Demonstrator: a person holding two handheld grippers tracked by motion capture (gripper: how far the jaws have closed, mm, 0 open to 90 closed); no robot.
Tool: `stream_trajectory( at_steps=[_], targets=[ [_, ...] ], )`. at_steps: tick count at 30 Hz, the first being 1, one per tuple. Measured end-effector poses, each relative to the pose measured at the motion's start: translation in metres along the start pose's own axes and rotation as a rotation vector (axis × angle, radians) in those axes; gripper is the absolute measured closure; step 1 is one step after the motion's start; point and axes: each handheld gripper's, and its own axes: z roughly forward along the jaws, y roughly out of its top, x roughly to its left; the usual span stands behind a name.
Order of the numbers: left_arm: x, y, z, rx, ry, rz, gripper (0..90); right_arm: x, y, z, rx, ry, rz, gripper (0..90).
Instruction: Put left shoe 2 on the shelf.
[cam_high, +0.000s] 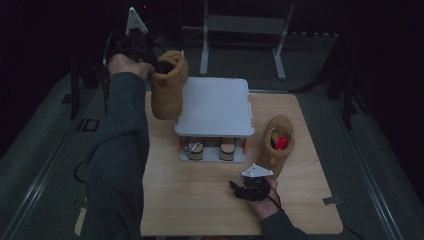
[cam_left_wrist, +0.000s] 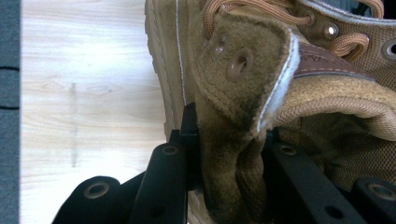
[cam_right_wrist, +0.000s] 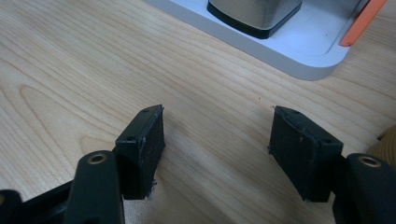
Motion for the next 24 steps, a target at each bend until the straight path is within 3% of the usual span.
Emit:
stream_trajectory(
  at_steps=[1, 3, 5, 6, 8, 13, 18, 24],
  targets=[
    [-0.009, 0.000, 0.005, 0.004, -0.005, 0.005, 76.7, 0.000, 0.000, 0.000, 0.001, 0.001, 0.002, 35.1],
    [-0.014, 0.000, 0.007, 0.008, -0.006, 0.013, 76.6, 0.000, 0.001, 0.001, 0.001, 0.002, 0.000, 35.1],
    [-0.029, -0.001, 0.015, 0.030, -0.017, 0.046, 76.6, 0.001, 0.001, 0.001, 0.001, 0.003, 0.000, 35.1],
    [-0.029, -0.001, 0.015, 0.030, -0.017, 0.046, 76.6, 0.001, 0.001, 0.001, 0.001, 0.003, 0.000, 35.1],
    [-0.039, -0.002, 0.023, 0.041, -0.043, 0.054, 76.6, 0.001, 0.002, 0.002, 0.002, 0.005, -0.002, 35.1],
    [-0.050, -0.004, 0.035, 0.041, -0.062, 0.045, 76.6, 0.001, 0.002, 0.002, 0.004, 0.007, -0.003, 35.2],
    [-0.059, -0.006, 0.045, 0.035, -0.045, 0.037, 76.5, 0.001, 0.002, 0.002, 0.004, 0.008, -0.005, 35.2],
    [-0.061, -0.008, 0.052, 0.022, -0.015, 0.026, 76.5, 0.001, 0.002, 0.002, 0.003, 0.008, -0.006, 35.2]
  ],
)
